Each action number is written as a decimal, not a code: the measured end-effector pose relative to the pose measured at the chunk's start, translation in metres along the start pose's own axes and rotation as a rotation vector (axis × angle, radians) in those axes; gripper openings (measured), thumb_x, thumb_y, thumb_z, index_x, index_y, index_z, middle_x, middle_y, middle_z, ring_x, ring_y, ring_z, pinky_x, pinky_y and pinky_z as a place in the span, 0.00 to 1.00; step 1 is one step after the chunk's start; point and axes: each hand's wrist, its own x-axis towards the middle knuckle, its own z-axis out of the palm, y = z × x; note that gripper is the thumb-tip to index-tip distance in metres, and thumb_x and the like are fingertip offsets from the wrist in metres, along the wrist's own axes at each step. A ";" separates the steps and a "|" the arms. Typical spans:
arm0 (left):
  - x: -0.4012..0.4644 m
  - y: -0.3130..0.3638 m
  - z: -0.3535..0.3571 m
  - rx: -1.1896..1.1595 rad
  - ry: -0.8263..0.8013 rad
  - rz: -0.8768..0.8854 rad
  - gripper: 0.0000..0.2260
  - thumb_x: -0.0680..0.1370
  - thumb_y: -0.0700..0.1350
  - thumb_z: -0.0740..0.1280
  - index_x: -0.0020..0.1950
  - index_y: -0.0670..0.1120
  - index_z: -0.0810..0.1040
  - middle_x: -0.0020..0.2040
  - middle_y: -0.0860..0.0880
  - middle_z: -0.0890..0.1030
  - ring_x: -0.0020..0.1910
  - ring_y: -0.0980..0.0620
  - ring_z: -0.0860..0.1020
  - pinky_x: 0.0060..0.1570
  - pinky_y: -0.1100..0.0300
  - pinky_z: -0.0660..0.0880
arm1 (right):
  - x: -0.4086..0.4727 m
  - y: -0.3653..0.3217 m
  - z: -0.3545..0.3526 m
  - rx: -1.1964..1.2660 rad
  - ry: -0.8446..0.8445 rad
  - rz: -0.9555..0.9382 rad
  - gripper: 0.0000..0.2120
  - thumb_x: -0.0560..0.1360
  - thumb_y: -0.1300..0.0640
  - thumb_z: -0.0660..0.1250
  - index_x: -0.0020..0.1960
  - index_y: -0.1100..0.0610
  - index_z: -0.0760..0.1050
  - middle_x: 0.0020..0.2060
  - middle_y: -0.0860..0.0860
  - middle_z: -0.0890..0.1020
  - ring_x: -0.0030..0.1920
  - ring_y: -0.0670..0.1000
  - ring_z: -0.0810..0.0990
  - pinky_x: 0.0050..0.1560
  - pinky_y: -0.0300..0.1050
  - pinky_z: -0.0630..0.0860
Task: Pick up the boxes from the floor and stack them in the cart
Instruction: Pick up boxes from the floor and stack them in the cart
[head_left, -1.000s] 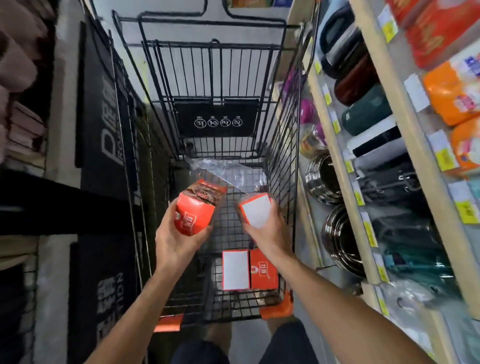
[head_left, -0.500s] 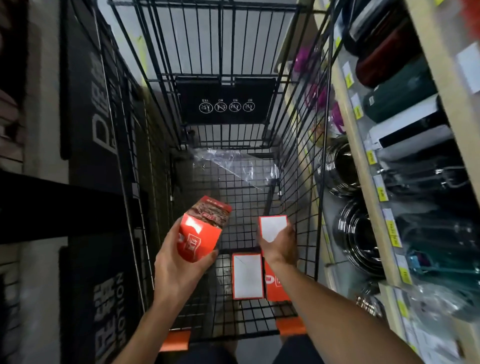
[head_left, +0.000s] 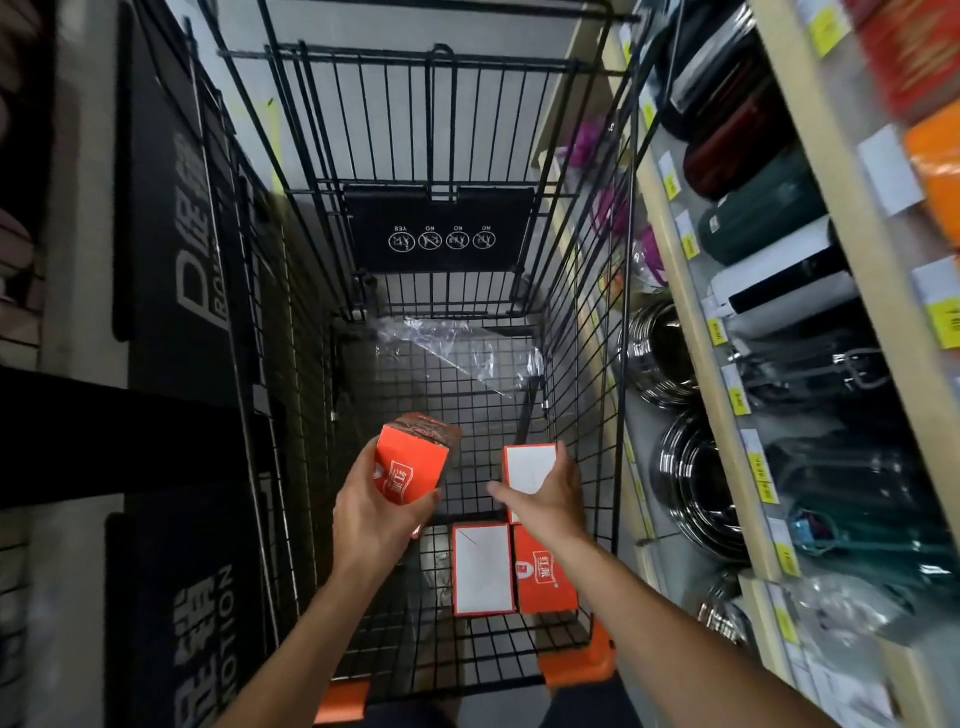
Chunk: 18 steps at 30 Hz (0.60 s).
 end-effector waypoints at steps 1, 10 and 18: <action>0.005 0.001 0.007 0.011 0.002 -0.007 0.44 0.63 0.50 0.83 0.74 0.52 0.66 0.63 0.51 0.79 0.59 0.51 0.78 0.56 0.50 0.79 | -0.001 -0.002 -0.006 0.028 -0.001 -0.041 0.57 0.66 0.40 0.79 0.82 0.52 0.47 0.81 0.52 0.54 0.80 0.55 0.53 0.77 0.56 0.59; 0.030 -0.006 0.080 0.073 -0.052 -0.158 0.41 0.64 0.55 0.82 0.71 0.47 0.67 0.61 0.47 0.79 0.59 0.44 0.79 0.58 0.42 0.78 | -0.005 -0.002 -0.040 0.174 -0.027 -0.211 0.44 0.73 0.53 0.76 0.80 0.49 0.54 0.78 0.48 0.62 0.77 0.48 0.61 0.71 0.40 0.58; 0.016 -0.030 0.118 0.202 -0.327 -0.177 0.32 0.73 0.56 0.74 0.70 0.49 0.63 0.66 0.47 0.74 0.61 0.44 0.79 0.57 0.48 0.77 | -0.005 0.010 -0.036 0.187 -0.013 -0.241 0.43 0.73 0.56 0.75 0.80 0.48 0.54 0.76 0.48 0.66 0.75 0.48 0.66 0.75 0.48 0.63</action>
